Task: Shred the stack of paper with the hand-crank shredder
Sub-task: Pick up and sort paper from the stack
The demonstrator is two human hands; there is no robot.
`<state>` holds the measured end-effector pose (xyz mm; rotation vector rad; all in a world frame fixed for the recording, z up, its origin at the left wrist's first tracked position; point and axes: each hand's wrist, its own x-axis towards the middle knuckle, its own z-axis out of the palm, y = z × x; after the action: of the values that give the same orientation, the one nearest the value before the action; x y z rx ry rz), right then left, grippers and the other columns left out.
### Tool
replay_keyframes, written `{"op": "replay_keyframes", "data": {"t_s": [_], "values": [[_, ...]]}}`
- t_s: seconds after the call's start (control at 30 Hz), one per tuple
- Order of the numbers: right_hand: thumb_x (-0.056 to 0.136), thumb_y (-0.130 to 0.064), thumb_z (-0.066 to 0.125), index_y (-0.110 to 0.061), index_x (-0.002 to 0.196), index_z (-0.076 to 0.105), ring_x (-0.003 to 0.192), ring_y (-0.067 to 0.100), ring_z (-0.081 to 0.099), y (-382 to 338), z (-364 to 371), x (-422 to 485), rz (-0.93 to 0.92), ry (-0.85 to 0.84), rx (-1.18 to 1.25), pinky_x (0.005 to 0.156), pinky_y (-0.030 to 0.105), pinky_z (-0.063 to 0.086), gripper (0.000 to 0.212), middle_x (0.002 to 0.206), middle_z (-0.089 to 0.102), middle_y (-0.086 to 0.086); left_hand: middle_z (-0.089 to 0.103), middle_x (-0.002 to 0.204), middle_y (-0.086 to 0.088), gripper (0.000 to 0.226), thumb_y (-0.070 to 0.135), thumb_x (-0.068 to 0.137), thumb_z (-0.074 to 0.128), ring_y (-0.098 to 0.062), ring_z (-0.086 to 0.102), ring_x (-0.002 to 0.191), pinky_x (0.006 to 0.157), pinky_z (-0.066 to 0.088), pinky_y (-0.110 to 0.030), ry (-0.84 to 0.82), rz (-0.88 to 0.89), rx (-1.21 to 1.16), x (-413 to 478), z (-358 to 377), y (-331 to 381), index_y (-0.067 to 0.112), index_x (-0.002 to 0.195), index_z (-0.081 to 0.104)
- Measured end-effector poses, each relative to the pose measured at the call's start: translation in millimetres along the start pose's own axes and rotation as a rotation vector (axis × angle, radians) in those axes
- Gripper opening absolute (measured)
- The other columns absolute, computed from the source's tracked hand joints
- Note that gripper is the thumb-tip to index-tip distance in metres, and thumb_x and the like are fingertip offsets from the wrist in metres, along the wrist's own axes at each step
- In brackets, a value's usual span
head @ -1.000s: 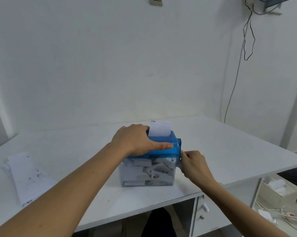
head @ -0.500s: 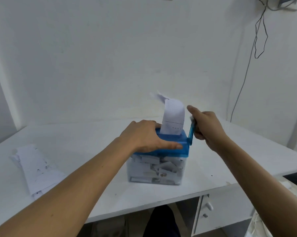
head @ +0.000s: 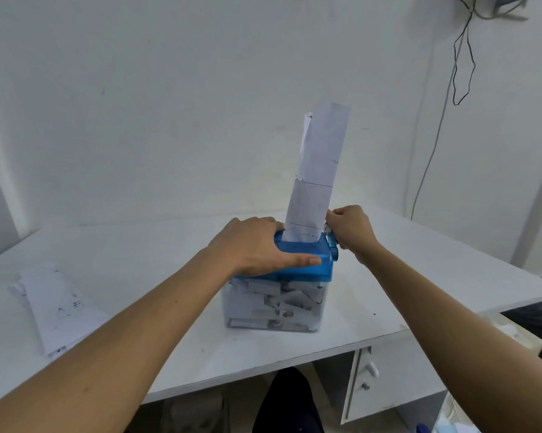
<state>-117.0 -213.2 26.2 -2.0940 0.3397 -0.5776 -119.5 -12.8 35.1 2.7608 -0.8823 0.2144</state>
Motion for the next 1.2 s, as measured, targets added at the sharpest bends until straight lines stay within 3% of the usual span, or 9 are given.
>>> {"op": "replay_keyframes", "data": {"t_s": [0.1, 0.17, 0.33, 0.53, 0.67, 0.83, 1.0, 1.13, 1.2], "values": [[0.099, -0.034, 0.060, -0.008, 0.061, 0.047, 0.050, 0.018, 0.046, 18, 9, -3, 0.122, -0.100, -0.088, 0.048, 0.025, 0.039, 0.047, 0.059, 0.054, 0.008, 0.064, 0.103, 0.019, 0.100, 0.108, 0.051, 0.031, -0.004, 0.059, 0.085, 0.077, 0.050, -0.029, -0.004, 0.012, 0.016, 0, 1, -1, 0.044, 0.122, 0.059], [0.101, -0.020, 0.057, -0.007, 0.066, 0.050, 0.047, 0.015, 0.047, 34, 15, -11, 0.184, -0.171, -0.127, 0.045, 0.022, 0.038, 0.038, 0.059, 0.056, 0.008, 0.063, 0.097, 0.020, 0.091, 0.107, 0.054, 0.036, -0.002, 0.058, 0.083, 0.075, 0.049, -0.029, 0.005, 0.000, 0.021, 0, 2, -2, 0.044, 0.114, 0.060], [0.102, -0.007, 0.048, -0.003, 0.077, 0.058, 0.047, 0.014, 0.051, 48, 16, -42, 0.220, -0.227, -0.131, 0.046, 0.021, 0.041, 0.027, 0.059, 0.059, 0.008, 0.065, 0.098, 0.021, 0.088, 0.106, 0.055, 0.041, -0.005, 0.060, 0.086, 0.082, 0.050, -0.033, -0.001, -0.048, 0.048, 0, 2, 2, 0.043, 0.114, 0.060], [0.107, -0.034, 0.040, 0.000, 0.075, 0.067, 0.043, 0.015, 0.056, 47, -13, -111, 0.163, -0.252, 0.070, 0.045, 0.022, 0.045, 0.053, 0.057, 0.066, 0.010, 0.065, 0.120, 0.018, 0.097, 0.106, 0.054, 0.044, -0.014, 0.060, 0.101, 0.092, 0.048, -0.037, -0.054, -0.073, 0.029, 3, 1, 3, 0.047, 0.130, 0.056], [0.097, -0.028, 0.061, -0.007, 0.067, 0.058, 0.042, 0.017, 0.045, 20, -49, -121, 0.036, -0.350, 0.207, 0.045, 0.026, 0.040, 0.037, 0.050, 0.053, 0.004, 0.065, 0.123, 0.018, 0.096, 0.104, 0.056, 0.045, -0.015, 0.060, 0.103, 0.095, 0.048, -0.040, -0.063, -0.076, 0.011, 4, -2, 4, 0.048, 0.134, 0.053], [0.095, -0.039, 0.064, -0.011, 0.061, 0.046, 0.045, 0.018, 0.036, -10, -57, -78, -0.120, -0.276, 0.267, 0.045, 0.027, 0.036, 0.048, 0.050, 0.038, 0.003, 0.061, 0.112, 0.020, 0.088, 0.102, 0.058, 0.048, -0.013, 0.057, 0.100, 0.094, 0.043, -0.038, -0.057, -0.040, -0.002, 2, -1, 3, 0.050, 0.128, 0.054], [0.095, -0.051, 0.058, -0.008, 0.060, 0.055, 0.045, 0.020, 0.050, -13, -42, -31, -0.237, -0.072, 0.060, 0.049, 0.029, 0.045, 0.055, 0.050, 0.055, 0.005, 0.055, 0.107, 0.020, 0.081, 0.099, 0.063, 0.049, -0.014, 0.053, 0.099, 0.095, 0.040, -0.038, -0.031, -0.018, 0.000, 2, -3, 3, 0.049, 0.127, 0.055], [0.096, -0.035, 0.061, -0.009, 0.081, 0.060, 0.055, 0.015, 0.056, 0, -19, -2, -0.147, -0.031, 0.024, 0.047, 0.025, 0.045, 0.030, 0.072, 0.067, 0.004, 0.059, 0.106, 0.019, 0.076, 0.099, 0.063, 0.050, -0.011, 0.055, 0.096, 0.091, 0.041, -0.037, -0.025, 0.000, -0.005, 1, 0, 2, 0.049, 0.119, 0.056], [0.097, -0.036, 0.060, -0.010, 0.075, 0.057, 0.055, 0.012, 0.053, 9, -6, 1, -0.085, -0.037, 0.064, 0.049, 0.023, 0.044, 0.034, 0.071, 0.065, 0.001, 0.059, 0.104, 0.019, 0.073, 0.099, 0.063, 0.049, -0.010, 0.055, 0.095, 0.091, 0.040, -0.036, -0.020, 0.003, -0.007, 2, 1, 1, 0.049, 0.116, 0.056]]}}
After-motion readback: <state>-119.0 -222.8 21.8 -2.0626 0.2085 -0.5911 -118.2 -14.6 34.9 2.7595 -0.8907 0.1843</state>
